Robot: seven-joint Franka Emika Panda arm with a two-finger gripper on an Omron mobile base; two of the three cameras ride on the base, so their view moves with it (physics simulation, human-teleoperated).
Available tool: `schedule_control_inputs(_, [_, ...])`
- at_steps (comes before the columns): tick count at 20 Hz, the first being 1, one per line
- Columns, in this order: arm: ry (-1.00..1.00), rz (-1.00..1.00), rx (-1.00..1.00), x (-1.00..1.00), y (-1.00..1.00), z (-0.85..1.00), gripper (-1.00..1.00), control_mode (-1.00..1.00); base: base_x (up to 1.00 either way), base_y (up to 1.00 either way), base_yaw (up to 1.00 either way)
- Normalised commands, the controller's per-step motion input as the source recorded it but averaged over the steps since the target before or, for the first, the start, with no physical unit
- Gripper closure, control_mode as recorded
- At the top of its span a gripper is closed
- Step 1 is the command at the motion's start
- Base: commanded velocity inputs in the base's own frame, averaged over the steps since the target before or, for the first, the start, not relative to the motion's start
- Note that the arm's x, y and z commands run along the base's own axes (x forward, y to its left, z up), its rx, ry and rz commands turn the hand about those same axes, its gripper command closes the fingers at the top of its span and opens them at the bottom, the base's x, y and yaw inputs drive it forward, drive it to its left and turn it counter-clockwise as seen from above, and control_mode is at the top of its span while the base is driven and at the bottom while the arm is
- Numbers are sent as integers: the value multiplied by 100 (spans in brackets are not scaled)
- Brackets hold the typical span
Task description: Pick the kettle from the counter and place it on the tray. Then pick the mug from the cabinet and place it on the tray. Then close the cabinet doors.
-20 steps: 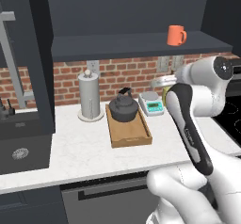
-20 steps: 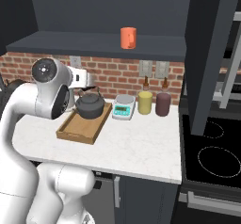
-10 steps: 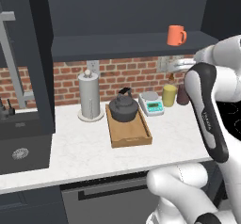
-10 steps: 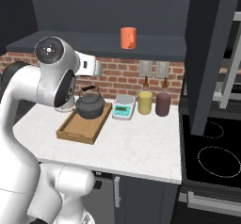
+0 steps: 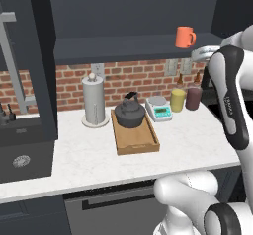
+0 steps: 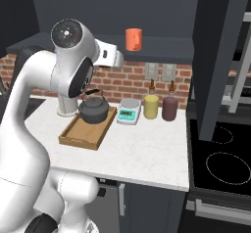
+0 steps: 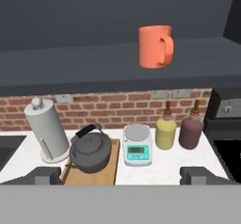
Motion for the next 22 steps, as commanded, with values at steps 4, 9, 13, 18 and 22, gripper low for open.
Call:
schedule_control_inputs(4, [4, -1, 0, 28, -27, 21, -100, -100, 0, 0, 0])
schedule_control_inputs(9, [11, 2, 1, 39, -28, 1, -100, -100, 0, 0, 0])
schedule_control_inputs(13, [10, 2, 1, 51, -29, 0, -100, -100, 0, 0, 0])
schedule_control_inputs(18, [0, 6, 0, 42, -7, 0, -100, -100, 0, 0, 0])
schedule_control_inputs(22, [-2, 8, 0, 32, -2, 0, -100, -100, 0, 0, 0])
